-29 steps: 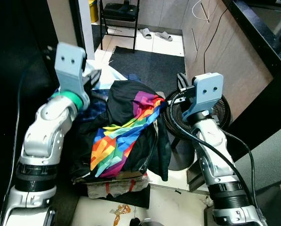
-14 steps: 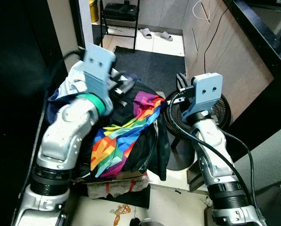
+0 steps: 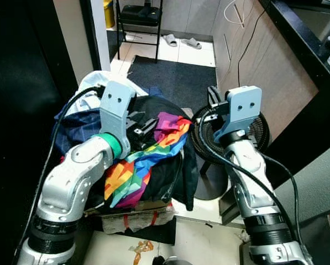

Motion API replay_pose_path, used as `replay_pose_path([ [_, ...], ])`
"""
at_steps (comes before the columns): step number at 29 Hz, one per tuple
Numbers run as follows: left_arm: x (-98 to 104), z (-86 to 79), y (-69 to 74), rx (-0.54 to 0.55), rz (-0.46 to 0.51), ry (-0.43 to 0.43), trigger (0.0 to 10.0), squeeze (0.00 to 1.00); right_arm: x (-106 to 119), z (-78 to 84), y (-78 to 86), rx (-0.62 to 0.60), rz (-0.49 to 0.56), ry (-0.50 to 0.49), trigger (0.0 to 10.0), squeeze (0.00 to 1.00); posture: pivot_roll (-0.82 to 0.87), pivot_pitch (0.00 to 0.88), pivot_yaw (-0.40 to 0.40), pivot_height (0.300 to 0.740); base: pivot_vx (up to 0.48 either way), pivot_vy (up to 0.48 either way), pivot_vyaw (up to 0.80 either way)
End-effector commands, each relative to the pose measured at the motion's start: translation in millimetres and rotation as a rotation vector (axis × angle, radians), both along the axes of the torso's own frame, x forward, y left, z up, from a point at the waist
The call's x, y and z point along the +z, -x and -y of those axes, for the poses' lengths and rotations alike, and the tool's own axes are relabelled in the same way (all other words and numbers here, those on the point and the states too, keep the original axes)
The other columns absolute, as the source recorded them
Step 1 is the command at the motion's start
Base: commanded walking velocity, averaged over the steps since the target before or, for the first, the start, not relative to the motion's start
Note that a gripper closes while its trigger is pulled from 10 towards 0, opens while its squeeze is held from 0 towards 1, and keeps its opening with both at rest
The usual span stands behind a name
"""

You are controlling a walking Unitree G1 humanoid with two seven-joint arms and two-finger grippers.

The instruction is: Clothes washing

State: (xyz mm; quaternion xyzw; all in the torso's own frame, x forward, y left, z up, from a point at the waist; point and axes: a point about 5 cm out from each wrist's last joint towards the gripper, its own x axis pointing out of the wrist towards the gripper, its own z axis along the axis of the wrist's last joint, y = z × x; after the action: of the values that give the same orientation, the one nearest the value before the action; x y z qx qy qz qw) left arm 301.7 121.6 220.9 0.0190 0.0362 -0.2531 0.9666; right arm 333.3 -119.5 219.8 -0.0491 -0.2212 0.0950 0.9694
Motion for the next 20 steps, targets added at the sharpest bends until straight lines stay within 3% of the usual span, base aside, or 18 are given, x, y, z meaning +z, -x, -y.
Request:
replay_pose_path([
  [1,-6.6,-2.5,-0.3,0.009,-0.038,0.005,9.8,0.0,-2.8,2.1,0.9,-0.006,-0.008,0.004,10.0,0.0,0.01,0.074,-0.03,0.74,0.0,0.0,0.0],
  [2,-6.6,-2.5,-0.3,0.009,-0.038,0.005,9.8,0.0,-2.8,2.1,0.9,-0.006,-0.008,0.004,10.0,0.0,0.01,0.074,-0.03,0.74,0.0,0.0,0.0],
  [3,-6.5,-3.1,-0.7,0.012,-0.04,0.008,4.6,0.0,-2.7,2.2,0.9,-0.006,-0.008,0.004,10.0,0.0,0.01,0.074,-0.03,0.74,0.0,0.0,0.0],
  [4,-6.5,-3.1,-0.7,0.012,-0.04,0.008,4.6,0.0,-2.7,2.2,0.9,-0.006,-0.008,0.004,10.0,0.0,0.01,0.074,-0.03,0.74,0.0,0.0,0.0],
  [5,-6.1,-3.7,-1.1,0.015,-0.043,0.013,1.8,0.0,-2.7,2.5,0.9,-0.007,-0.008,0.005,10.0,0.0,0.01,0.074,-0.03,0.74,0.0,0.0,0.0],
  [6,-6.1,-3.7,-1.1,0.015,-0.043,0.013,1.8,0.0,-2.7,2.5,0.9,-0.007,-0.008,0.005,10.0,0.0,0.01,0.074,-0.03,0.74,0.0,0.0,0.0],
  [7,-5.8,-4.4,-1.4,0.016,-0.043,0.016,0.0,0.0,-2.7,2.8,1.0,-0.008,-0.008,0.005,10.0,0.0,0.01,0.073,-0.029,0.74,0.0,0.0,0.0],
  [20,0.5,-8.2,-1.8,0.047,-0.008,0.001,0.0,0.0,-2.3,3.3,0.7,-0.008,-0.004,0.005,10.0,0.0,0.01,0.066,-0.03,0.74,0.0,0.0,0.0],
])
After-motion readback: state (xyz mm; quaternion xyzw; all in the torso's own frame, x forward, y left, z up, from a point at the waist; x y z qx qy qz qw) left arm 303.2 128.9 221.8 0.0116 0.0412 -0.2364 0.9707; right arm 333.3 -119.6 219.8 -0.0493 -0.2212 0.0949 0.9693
